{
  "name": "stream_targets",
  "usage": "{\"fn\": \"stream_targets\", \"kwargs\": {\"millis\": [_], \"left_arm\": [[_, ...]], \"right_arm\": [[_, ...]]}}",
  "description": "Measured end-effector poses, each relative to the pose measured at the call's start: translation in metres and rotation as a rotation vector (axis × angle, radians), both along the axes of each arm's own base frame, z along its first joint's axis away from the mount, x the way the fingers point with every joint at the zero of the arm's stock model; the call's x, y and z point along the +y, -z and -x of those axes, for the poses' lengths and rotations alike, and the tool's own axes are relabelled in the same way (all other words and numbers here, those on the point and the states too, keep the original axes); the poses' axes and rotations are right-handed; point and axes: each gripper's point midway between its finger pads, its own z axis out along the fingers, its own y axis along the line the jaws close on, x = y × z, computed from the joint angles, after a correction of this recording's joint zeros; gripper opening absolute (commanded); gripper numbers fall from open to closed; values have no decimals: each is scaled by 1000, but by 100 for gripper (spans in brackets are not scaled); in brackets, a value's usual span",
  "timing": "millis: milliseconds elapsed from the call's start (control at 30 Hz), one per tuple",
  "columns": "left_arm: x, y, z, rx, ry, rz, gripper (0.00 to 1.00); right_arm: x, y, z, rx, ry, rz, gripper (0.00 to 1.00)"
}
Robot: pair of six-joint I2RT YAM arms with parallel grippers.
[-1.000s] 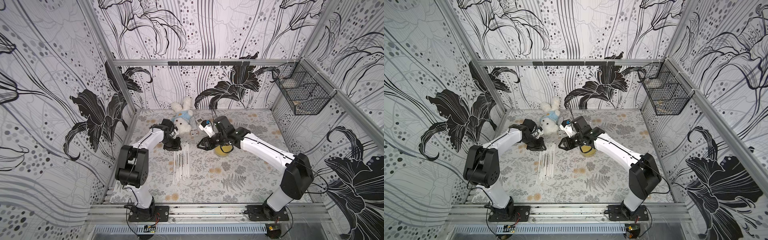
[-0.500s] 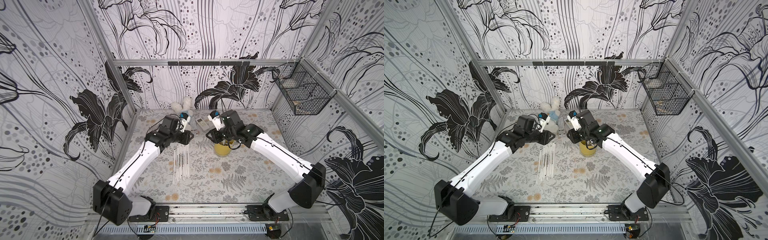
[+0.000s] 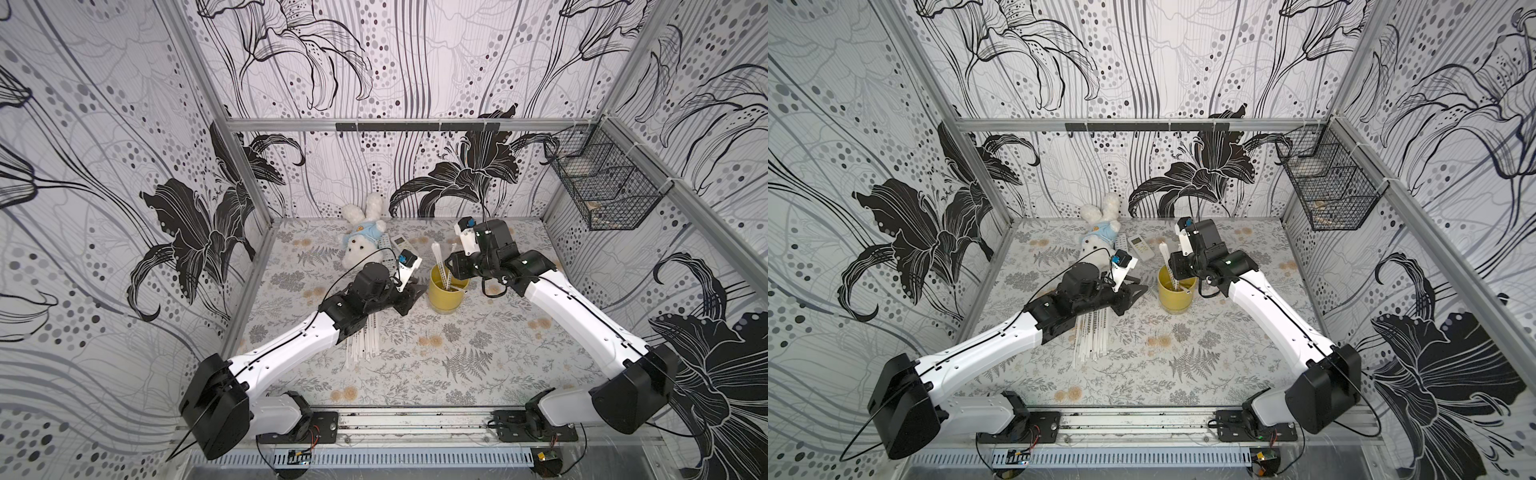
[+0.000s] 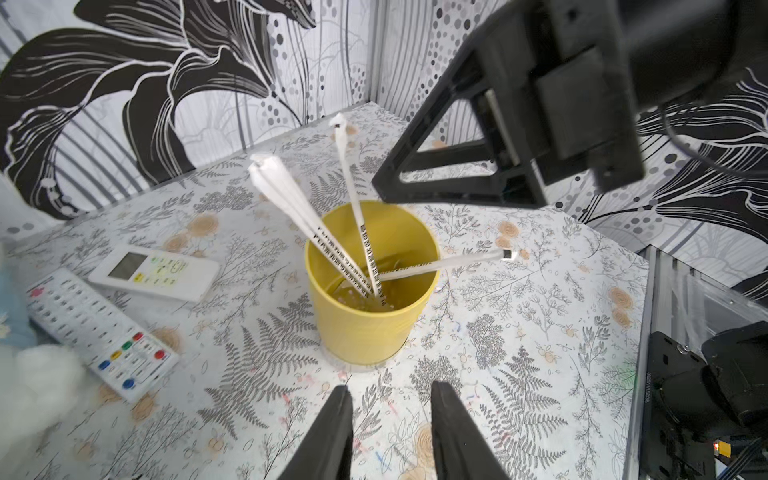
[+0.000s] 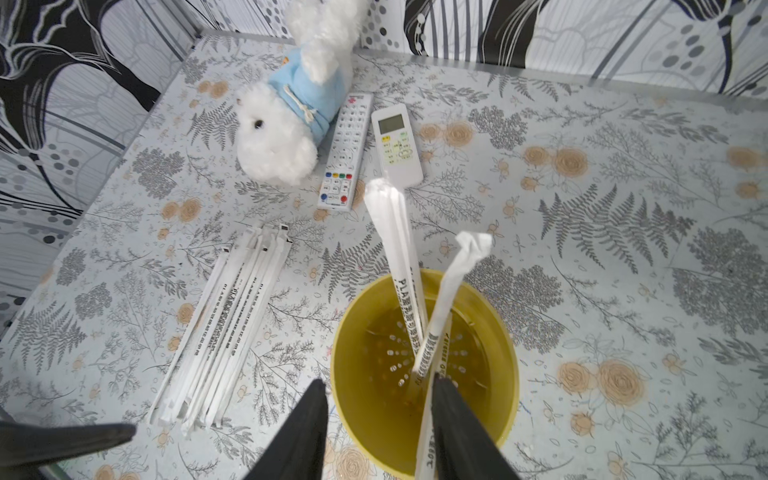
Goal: Take the straws out of the storage container
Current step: Pick up the straw from the container.
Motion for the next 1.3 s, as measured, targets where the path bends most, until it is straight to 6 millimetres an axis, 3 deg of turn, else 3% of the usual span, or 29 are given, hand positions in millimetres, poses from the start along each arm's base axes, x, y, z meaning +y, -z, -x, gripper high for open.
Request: {"fn": "stream_targets", "kwargs": {"millis": [267,600,800,1100,1300], "left_arm": [[-29,-11,0,-133,90,63,42],[-37,-10,-5,-202,115,59,42],[-39,-1,-7,-203,122,36,43],[-40,4,-9,-209,129,15,43],[-41,4,-8,-210,134,16,43]], "right_arm": [[-10,13,-10,22,35,-4,45],[-4,48,-27,87,36,-4,35],[-2,61,-32,111,35,3,21],[-4,61,-33,106,34,7,4],[-4,54,-32,90,32,1,0]]}}
